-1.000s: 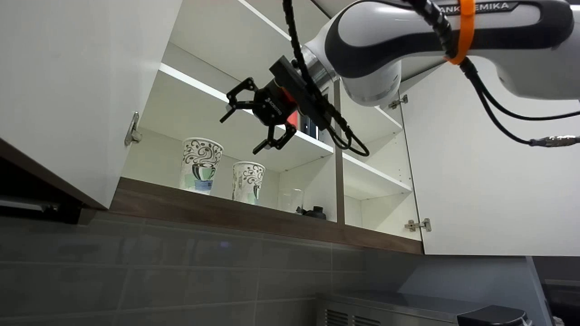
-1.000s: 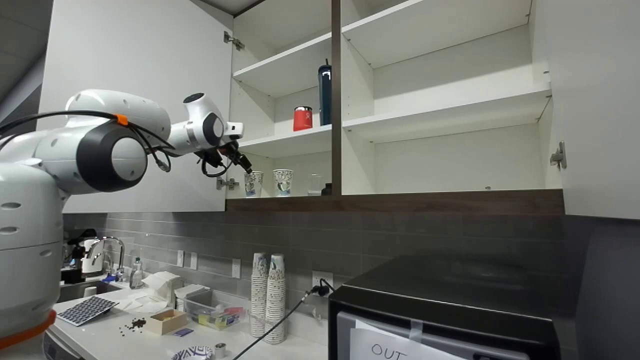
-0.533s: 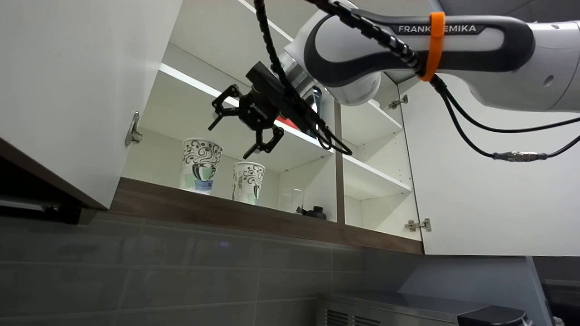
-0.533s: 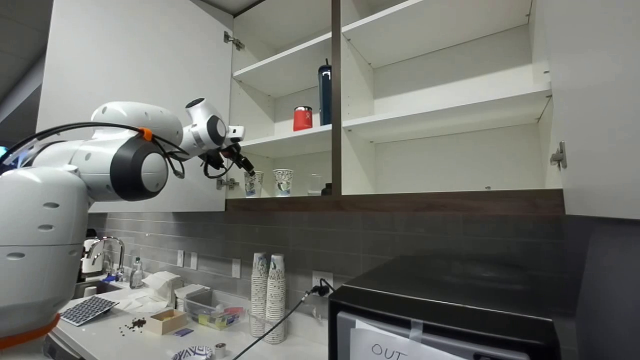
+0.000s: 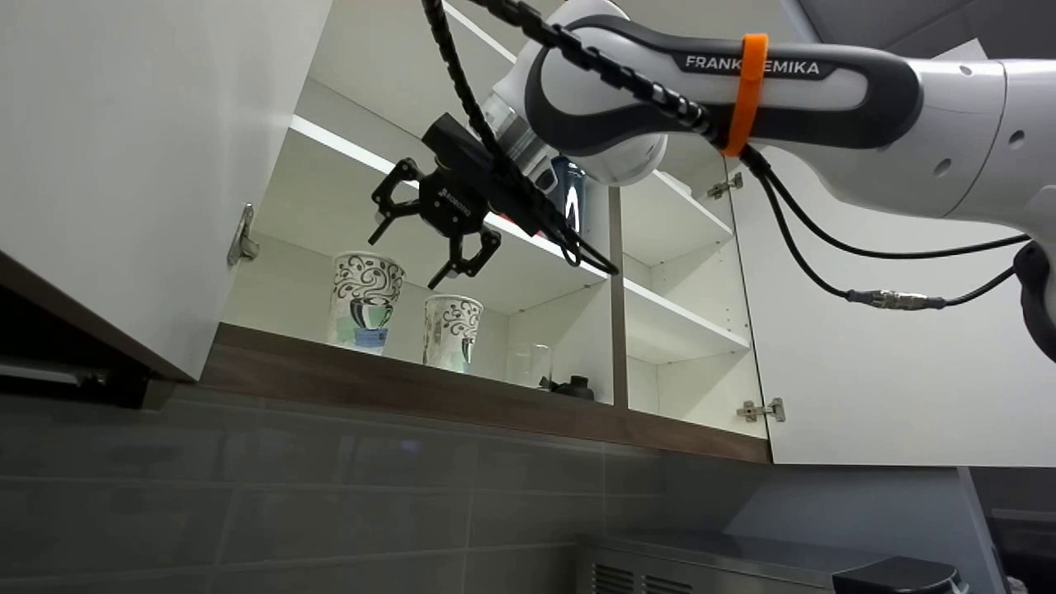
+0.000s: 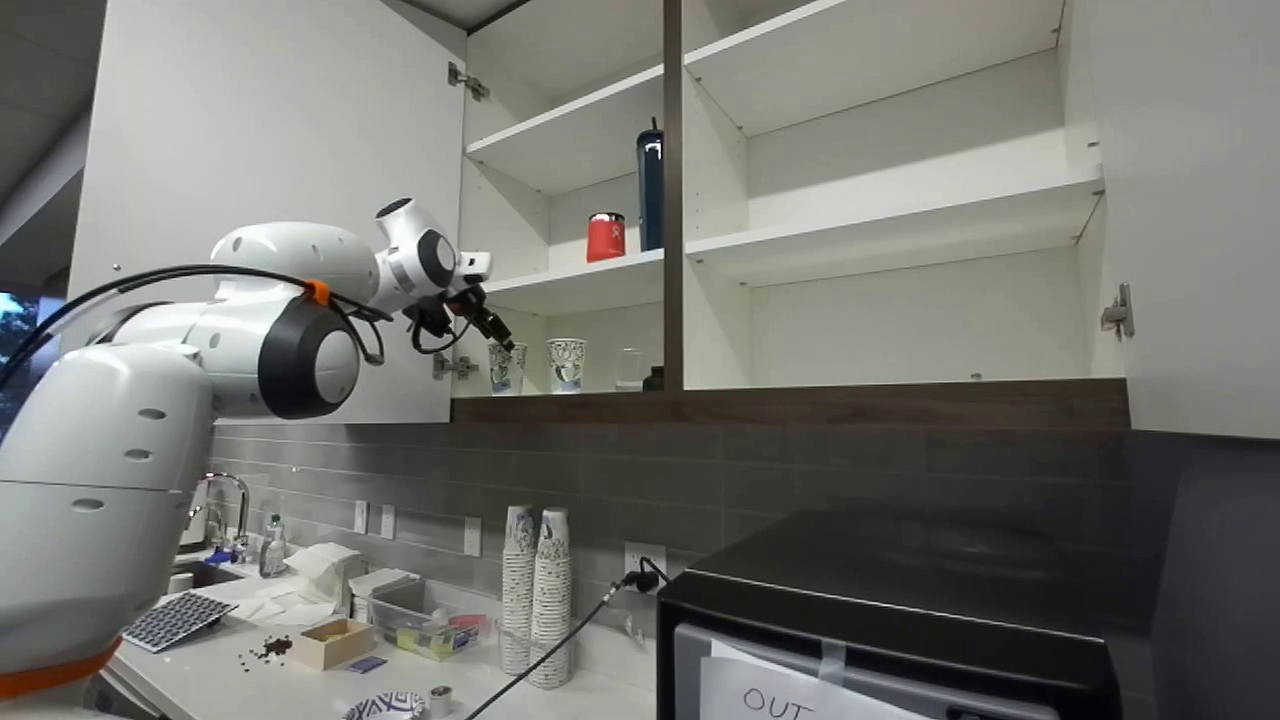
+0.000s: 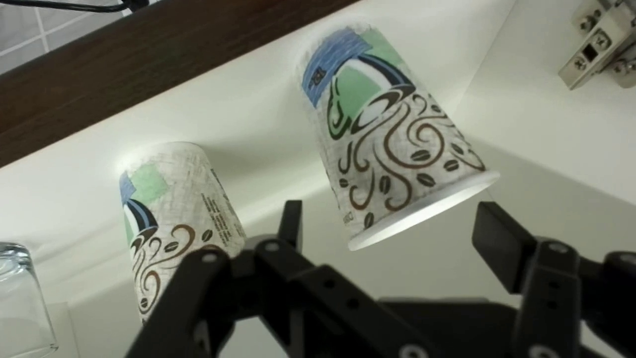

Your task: Stack the coffee cups on the bottom shelf together then place them on the counter.

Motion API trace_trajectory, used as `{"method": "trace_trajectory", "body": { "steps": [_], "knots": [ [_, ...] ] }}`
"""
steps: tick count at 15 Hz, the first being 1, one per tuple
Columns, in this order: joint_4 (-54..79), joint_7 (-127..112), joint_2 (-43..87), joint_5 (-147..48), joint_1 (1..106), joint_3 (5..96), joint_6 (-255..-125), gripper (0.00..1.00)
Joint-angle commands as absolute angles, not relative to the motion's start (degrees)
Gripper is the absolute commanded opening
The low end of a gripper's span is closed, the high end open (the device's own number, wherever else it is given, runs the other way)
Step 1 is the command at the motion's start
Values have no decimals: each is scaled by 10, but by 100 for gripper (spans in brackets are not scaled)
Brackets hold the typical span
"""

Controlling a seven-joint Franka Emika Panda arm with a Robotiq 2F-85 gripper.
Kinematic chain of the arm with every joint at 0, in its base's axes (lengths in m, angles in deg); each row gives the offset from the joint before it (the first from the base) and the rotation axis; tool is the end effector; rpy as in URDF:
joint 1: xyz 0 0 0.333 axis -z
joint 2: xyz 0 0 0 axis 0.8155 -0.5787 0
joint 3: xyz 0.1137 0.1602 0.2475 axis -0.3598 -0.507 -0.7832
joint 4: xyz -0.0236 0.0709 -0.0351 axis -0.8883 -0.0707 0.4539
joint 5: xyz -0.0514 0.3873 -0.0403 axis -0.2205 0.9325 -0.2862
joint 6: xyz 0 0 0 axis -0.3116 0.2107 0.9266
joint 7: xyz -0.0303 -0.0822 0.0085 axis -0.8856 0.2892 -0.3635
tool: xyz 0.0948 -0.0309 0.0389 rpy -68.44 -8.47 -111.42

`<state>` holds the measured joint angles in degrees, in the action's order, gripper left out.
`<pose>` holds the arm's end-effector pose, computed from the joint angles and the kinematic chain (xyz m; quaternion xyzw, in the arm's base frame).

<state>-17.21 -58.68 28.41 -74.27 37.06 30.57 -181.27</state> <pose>0.5332 0.3063 0.8326 -0.8634 0.1388 -0.4594 0.1557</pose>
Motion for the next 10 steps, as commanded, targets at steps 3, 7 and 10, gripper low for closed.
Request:
{"method": "trace_trajectory", "body": {
  "steps": [3, 7, 10],
  "knots": [
    [-237, -600, 241, -770, 356, 308, -1768, 42],
    [-254, -584, 235, -741, 366, 305, -1752, 11],
    [-261, -585, 238, -726, 377, 306, -1752, 0]
  ]
}}
